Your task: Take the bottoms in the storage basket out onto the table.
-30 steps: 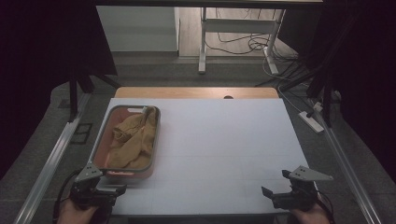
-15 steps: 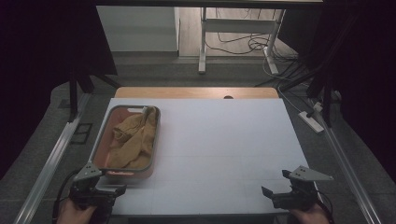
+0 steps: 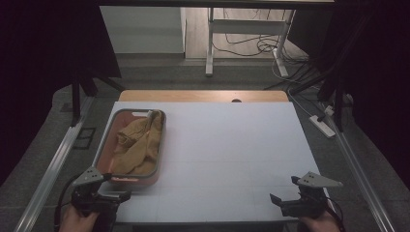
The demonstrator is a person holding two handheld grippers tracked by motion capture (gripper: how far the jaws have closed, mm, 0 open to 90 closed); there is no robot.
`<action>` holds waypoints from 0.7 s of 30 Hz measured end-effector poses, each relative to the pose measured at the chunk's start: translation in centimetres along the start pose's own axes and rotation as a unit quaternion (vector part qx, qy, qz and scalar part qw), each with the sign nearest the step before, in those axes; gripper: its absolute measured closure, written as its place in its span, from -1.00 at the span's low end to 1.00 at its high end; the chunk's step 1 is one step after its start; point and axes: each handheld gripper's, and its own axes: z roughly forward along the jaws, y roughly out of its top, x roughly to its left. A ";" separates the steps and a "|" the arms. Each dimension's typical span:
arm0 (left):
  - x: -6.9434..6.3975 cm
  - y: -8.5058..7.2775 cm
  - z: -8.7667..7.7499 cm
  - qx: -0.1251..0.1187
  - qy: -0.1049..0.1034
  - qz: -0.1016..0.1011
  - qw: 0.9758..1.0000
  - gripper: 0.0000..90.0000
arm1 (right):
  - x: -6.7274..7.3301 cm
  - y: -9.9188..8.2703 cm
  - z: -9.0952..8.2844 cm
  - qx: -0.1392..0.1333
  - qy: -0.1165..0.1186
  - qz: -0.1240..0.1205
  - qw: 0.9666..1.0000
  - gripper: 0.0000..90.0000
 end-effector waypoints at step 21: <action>-0.4 1.6 0.3 -0.021 -0.043 0.029 0.998 -1.00 | 0.2 0.0 0.1 0.006 0.000 -0.009 1.000 -1.00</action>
